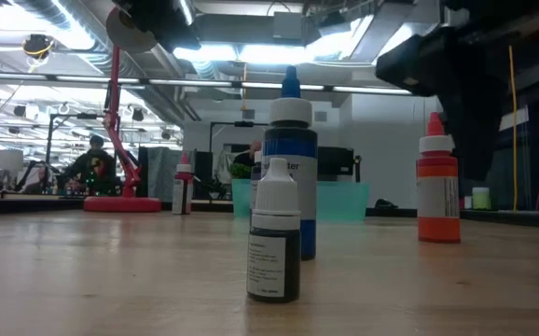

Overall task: Pick & Place food coloring
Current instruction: Put the small green food coloring bottle into the green bin

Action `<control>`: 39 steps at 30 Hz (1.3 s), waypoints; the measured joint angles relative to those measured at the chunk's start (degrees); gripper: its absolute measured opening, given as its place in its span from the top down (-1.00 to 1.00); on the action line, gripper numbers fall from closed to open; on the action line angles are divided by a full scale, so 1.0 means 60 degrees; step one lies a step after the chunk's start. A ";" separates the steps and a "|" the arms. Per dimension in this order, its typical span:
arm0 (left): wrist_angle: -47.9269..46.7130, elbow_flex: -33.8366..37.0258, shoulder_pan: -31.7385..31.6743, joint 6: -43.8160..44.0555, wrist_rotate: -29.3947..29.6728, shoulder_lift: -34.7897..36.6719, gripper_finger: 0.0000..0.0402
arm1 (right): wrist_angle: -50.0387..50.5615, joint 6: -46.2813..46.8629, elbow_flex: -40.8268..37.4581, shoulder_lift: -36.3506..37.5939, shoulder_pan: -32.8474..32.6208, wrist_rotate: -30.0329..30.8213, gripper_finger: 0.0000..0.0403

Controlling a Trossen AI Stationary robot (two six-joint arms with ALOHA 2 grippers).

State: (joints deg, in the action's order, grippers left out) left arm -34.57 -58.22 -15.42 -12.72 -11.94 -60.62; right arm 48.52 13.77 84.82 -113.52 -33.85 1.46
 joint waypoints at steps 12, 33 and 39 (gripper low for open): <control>0.0000 0.0000 0.0000 -0.0092 -0.0001 0.0000 0.59 | -0.0020 0.1686 0.0000 -0.0002 -0.0621 -0.0006 -0.12; 0.0000 0.0000 0.0000 0.0004 -0.0060 0.0000 0.59 | -0.0905 0.2418 -0.1080 0.0009 -0.0411 -0.0083 -0.12; 0.0000 0.0000 0.0000 -0.0006 -0.0063 0.0000 0.59 | -0.0913 0.2376 -0.1082 0.0005 -0.0381 0.0007 -0.12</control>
State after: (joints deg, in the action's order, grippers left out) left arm -34.57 -58.22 -15.42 -12.75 -12.32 -60.62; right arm 43.05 28.03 78.32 -113.49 -36.14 1.50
